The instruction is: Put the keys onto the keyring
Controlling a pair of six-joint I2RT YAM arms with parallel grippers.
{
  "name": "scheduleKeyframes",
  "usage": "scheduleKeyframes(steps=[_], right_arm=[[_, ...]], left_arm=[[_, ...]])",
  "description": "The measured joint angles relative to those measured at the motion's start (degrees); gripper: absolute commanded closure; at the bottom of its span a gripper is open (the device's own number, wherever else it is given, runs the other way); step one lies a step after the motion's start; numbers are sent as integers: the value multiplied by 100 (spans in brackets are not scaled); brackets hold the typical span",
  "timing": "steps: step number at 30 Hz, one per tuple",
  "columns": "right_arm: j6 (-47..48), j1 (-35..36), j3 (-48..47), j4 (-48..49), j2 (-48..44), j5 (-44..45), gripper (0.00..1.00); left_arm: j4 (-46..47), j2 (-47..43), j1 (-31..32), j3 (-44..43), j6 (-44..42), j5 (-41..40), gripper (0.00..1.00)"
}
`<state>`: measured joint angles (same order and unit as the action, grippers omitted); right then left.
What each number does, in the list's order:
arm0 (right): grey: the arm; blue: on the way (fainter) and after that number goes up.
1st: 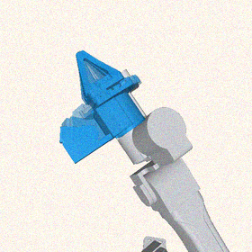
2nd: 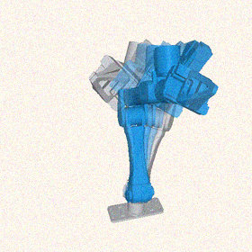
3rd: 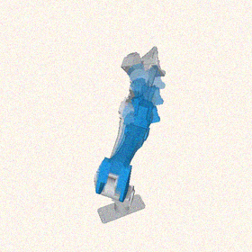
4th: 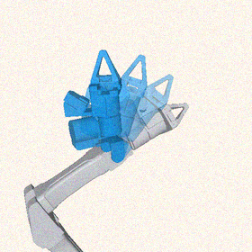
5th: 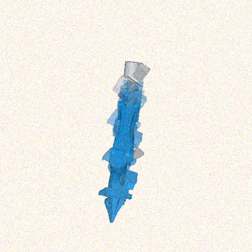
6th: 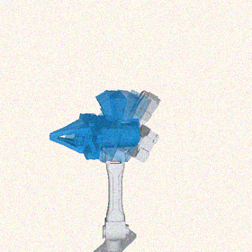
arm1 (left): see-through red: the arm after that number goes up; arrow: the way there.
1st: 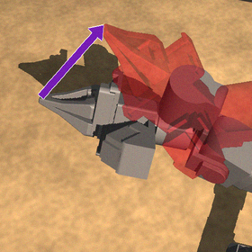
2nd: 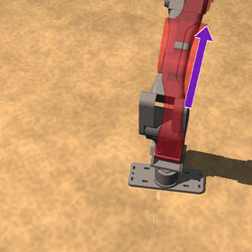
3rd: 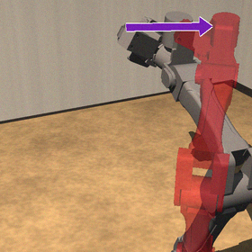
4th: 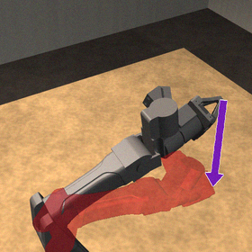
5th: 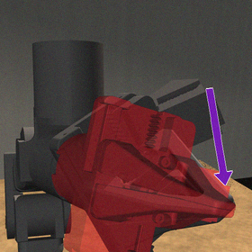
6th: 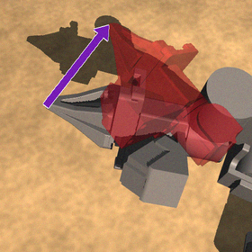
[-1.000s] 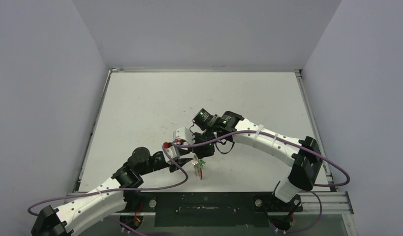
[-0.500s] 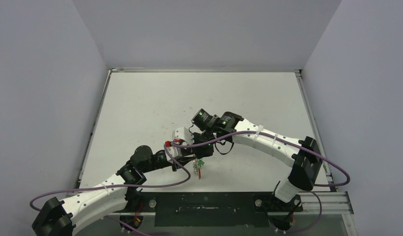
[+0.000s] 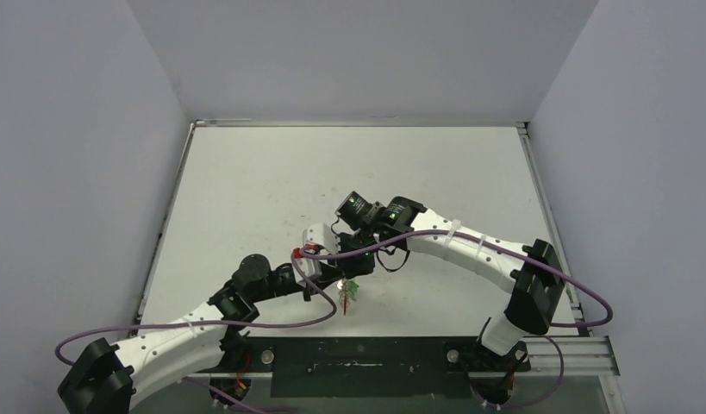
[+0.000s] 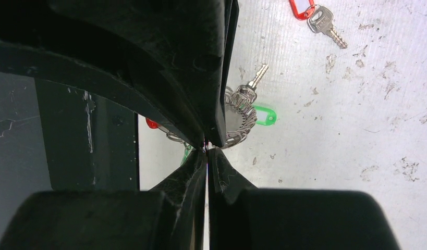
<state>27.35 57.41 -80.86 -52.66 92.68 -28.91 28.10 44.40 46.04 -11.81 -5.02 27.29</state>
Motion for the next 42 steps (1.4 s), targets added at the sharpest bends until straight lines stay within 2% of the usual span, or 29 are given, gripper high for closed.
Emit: scheduleKeyframes(steps=[2,5,7,9,10,16,21,25,28,30,34,42], right_arm=[[0,0,7,0,0,11,100],[-7,-4,13,-13,0,26,100],[-13,-4,13,-20,0,35,100],[-13,-4,13,-20,0,46,100],[-9,-4,13,-15,0,48,100],[-15,-4,55,31,-11,48,100],[-120,-79,275,354,-90,-7,94],[-205,-166,535,778,-223,-199,100],[-249,-223,678,984,-319,-317,100],[-251,-251,728,1025,-367,-341,100],[-240,-306,761,1023,-407,-345,100],[-208,-323,761,1019,-407,-361,100]], left_arm=[[42,46,-2,0,-13,7,85],[103,109,-2,0,-24,17,84],[129,133,-2,0,-28,17,88],[140,146,-2,0,-33,20,99],[144,149,-2,0,-33,24,100],[146,153,-2,4,-61,22,100],[146,-24,-2,131,-11,-127,100],[140,-273,-2,256,59,-321,100],[131,-387,0,291,116,-393,81],[125,-413,0,295,142,-402,73],[103,-431,0,321,177,-409,71],[114,-339,0,321,175,-382,73]])
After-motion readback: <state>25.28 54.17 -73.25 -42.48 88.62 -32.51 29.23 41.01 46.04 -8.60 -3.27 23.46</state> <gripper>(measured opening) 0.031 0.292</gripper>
